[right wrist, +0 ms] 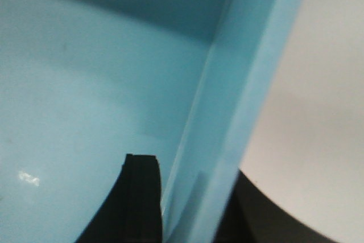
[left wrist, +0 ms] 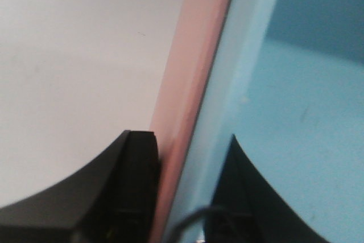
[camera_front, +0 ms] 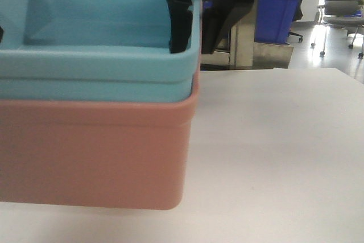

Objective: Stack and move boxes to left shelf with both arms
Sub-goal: 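Lower both grippers onto opposite rims of the stacked bins and grip, then lift the stacked bins with both grippers off the table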

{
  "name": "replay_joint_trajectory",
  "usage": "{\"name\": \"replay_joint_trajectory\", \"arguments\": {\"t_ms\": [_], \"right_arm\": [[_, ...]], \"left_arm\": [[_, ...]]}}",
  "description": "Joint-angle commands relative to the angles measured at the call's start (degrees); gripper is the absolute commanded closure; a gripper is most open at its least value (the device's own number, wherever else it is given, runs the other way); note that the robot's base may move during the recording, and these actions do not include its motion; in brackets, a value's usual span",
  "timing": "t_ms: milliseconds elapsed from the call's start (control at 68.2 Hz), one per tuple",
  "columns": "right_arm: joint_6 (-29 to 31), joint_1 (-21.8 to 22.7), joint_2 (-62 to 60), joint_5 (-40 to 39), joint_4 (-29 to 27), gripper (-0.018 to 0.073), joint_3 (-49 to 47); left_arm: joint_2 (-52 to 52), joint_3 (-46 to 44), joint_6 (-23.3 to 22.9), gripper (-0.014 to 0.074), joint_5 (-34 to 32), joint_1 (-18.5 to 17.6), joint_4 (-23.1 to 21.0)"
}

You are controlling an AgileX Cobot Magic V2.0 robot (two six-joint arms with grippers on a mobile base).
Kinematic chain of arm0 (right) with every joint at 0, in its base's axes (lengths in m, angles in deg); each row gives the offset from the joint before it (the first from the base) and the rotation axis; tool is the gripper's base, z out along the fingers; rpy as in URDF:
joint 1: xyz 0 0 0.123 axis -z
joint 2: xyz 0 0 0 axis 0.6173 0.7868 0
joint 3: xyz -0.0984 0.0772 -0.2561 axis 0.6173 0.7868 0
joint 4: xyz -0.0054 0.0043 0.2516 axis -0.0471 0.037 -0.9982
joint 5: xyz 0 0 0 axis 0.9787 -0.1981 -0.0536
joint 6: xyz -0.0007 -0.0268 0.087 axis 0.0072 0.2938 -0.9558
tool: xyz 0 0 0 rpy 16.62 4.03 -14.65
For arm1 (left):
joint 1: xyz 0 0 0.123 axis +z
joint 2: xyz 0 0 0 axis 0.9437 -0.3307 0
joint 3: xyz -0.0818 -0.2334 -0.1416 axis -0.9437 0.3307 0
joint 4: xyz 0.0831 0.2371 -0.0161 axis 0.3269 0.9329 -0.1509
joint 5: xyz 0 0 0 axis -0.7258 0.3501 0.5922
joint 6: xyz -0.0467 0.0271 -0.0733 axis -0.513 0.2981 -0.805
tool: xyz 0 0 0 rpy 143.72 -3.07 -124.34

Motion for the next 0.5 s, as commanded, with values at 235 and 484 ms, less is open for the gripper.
{"name": "replay_joint_trajectory", "arguments": {"t_ms": [235,484], "right_arm": [[-6.50,-4.41,-3.17,-3.36,16.12,0.0506,-0.91],[-6.50,-4.60,-2.36,-4.19,15.60,0.0506,-2.05]], "left_arm": [[5.59,-2.25,1.85,0.0602,1.49,-3.68,-1.10],[1.95,-4.94,-2.65,0.0603,-0.75,-9.91,2.44]]}}
